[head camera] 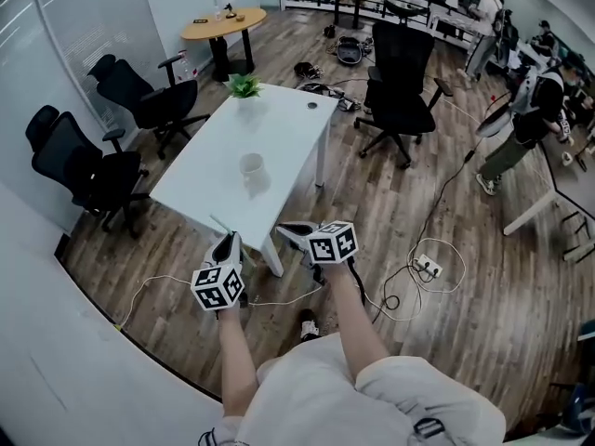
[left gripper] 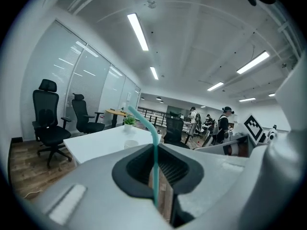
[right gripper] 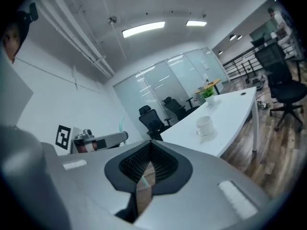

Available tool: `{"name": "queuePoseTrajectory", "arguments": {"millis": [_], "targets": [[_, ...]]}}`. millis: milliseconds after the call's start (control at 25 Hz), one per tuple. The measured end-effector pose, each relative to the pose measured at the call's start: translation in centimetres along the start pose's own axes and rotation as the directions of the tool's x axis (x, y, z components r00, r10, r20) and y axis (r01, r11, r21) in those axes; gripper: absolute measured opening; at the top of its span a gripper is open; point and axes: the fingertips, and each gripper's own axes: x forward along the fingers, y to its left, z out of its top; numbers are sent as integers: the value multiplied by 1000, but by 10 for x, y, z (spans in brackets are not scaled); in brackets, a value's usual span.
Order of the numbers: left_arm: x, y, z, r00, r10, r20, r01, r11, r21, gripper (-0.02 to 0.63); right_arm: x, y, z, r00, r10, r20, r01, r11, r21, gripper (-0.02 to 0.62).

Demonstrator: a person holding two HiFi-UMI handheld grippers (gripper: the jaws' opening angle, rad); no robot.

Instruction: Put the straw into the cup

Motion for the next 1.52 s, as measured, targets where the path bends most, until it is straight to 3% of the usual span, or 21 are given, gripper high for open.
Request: {"name": "queuePoseTrajectory", "arguments": {"millis": [120,360,560,680,920,1080,1520], "targets": [[25,2,23,1000,-12,-4,12,999,43,26,13,-11,14,998,66,-21,-65,997,47,26],[72,-4,48,998,-23,62,21,999,45,26,16,-47,37,998,68,-12,-68,997,23,26],[85,-8,29,999,1,36,-2,1000,31,26,18,-68,14,993,55,-105,-57,998,-8,26],[89,-5,20,999,16,32,-17,999,30,26,17,-81,7,993,49,-103,-48,999,14,26],[93,35,16,996,87,18,-87,996,-16,25,36,-92,1,983,18,-183,-25,999,-35,26],[103,56,22,994,110,25,-108,993,-50,25,47,-102,17,982,5,-187,-15,998,-54,26],[154,90,17,999,25,-40,-26,999,-45,25,89,-137,25,980,-77,-182,77,997,-9,26]]}}
